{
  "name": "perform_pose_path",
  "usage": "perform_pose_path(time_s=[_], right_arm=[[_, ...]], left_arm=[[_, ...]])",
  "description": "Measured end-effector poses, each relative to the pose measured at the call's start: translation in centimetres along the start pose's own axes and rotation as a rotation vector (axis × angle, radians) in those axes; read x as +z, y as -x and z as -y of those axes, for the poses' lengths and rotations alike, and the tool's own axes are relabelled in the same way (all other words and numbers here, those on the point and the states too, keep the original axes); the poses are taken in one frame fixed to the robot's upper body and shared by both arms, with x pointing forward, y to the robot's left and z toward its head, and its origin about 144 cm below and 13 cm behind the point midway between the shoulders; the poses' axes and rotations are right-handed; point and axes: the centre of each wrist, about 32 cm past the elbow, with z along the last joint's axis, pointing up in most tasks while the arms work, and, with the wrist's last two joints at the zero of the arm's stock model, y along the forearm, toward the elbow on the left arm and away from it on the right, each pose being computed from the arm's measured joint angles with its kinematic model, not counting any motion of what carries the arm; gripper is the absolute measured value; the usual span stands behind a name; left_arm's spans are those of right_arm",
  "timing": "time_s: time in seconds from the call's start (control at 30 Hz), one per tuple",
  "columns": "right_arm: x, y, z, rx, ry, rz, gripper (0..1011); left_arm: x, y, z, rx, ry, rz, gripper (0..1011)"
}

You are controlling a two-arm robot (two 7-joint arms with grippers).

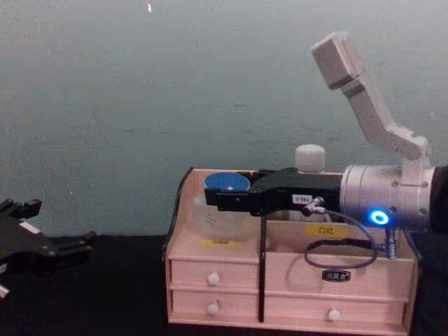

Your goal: Pick up the facial cleanser and watermelon frost from the table and place them into the tiered storage box.

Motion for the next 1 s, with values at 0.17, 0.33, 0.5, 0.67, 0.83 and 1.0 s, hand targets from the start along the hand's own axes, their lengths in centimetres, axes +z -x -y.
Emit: perform_pose_path(time_s=[0.17, 0.33, 0.5, 0.67, 0.83, 1.0], right_arm=[[-0.1, -0.4, -0.7, -0.024, 0.017, -0.010, 724], [-0.2, -0.6, -1.3, -0.036, 0.026, -0.021, 724], [-0.2, -0.7, -1.5, -0.042, 0.030, -0.028, 724], [-0.2, -0.7, -1.5, -0.042, 0.030, -0.026, 724], [-0.2, -0.7, -1.5, -0.041, 0.029, -0.026, 724], [-0.2, -0.7, -1.5, -0.041, 0.028, -0.025, 724]], left_arm=[[0.0, 0.0, 0.0, 0.000, 0.000, 0.000, 1001], [0.0, 0.0, 0.0, 0.000, 0.000, 0.000, 1001], [0.0, 0.0, 0.0, 0.000, 0.000, 0.000, 1001], [0.0, 0.0, 0.0, 0.000, 0.000, 0.000, 1001], [0.0, 0.0, 0.0, 0.000, 0.000, 0.000, 1001], [0.0, 0.0, 0.0, 0.000, 0.000, 0.000, 1001]])
